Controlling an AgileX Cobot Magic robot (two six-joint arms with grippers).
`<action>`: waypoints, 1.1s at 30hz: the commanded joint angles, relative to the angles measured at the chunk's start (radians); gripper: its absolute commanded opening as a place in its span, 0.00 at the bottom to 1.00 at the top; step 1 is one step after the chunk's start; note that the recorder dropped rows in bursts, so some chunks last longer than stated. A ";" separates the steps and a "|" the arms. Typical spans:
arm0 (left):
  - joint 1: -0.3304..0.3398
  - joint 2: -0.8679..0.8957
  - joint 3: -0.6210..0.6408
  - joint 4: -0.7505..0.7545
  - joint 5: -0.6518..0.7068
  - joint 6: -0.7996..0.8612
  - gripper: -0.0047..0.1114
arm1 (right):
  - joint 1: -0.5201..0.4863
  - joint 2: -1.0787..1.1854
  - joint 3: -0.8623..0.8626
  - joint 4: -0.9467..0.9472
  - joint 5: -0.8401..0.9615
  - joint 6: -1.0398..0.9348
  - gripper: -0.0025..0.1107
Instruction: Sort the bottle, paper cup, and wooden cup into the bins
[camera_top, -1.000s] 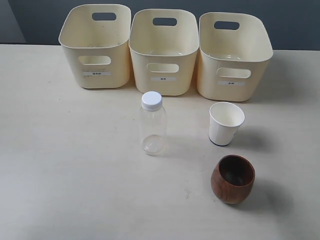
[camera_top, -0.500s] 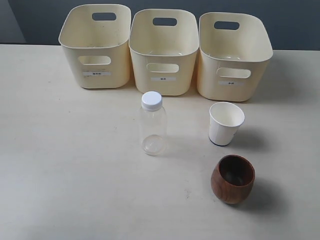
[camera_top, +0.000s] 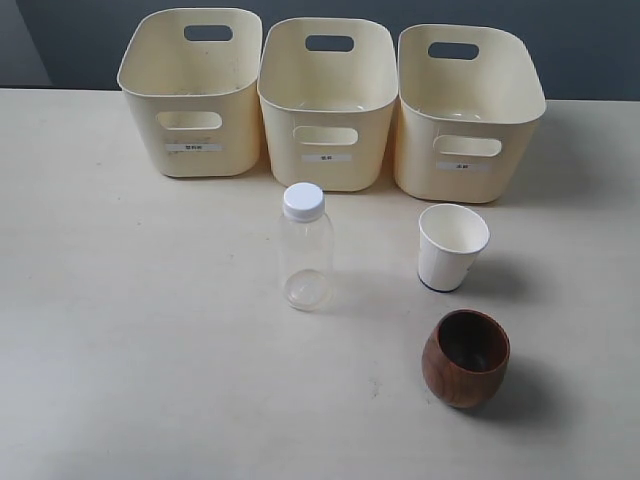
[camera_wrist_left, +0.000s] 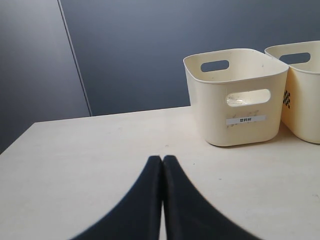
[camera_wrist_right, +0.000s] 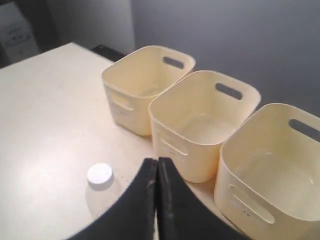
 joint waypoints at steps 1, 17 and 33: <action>0.000 -0.005 0.002 -0.001 -0.009 0.000 0.04 | -0.004 0.032 -0.010 0.006 0.106 -0.179 0.02; 0.000 -0.005 0.002 -0.001 -0.009 -0.002 0.04 | 0.309 0.133 -0.010 -0.407 0.221 -0.015 0.02; 0.000 -0.005 0.002 -0.001 -0.009 -0.002 0.04 | 0.591 0.293 0.021 -0.735 0.275 0.309 0.02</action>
